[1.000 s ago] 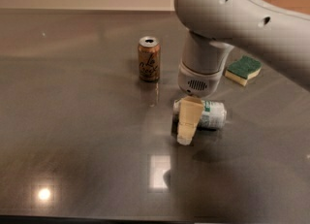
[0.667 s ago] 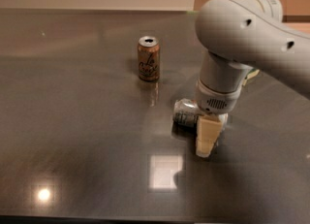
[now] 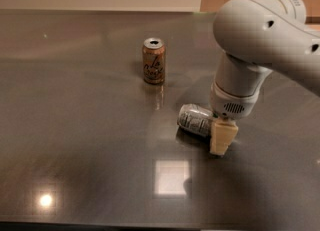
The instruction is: Place 7up can upright
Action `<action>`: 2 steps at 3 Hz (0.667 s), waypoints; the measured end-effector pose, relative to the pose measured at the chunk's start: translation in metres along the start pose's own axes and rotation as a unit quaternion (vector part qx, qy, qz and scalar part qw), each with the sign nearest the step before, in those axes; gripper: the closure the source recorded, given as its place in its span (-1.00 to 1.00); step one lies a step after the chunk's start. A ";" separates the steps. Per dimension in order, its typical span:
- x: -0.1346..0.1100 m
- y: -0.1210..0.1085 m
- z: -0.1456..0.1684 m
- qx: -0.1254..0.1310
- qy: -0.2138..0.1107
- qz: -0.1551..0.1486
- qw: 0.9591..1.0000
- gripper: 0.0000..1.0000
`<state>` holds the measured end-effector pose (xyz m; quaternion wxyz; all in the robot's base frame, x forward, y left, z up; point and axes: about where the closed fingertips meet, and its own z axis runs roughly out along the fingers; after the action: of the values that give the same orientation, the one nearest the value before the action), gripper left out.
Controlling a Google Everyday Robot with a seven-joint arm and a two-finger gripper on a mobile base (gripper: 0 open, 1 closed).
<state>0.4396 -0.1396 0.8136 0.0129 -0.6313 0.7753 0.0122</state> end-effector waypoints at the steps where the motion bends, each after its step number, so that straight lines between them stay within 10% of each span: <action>1: 0.000 0.000 -0.009 0.000 0.000 0.000 1.000 0.76; 2: 0.000 0.000 -0.010 0.000 0.000 0.000 1.000 1.00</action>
Offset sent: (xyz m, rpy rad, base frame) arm -0.0186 -0.0367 0.0352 0.1891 -0.0615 0.0415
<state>0.4395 -0.1398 0.8235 0.0132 -0.6312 0.7754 0.0123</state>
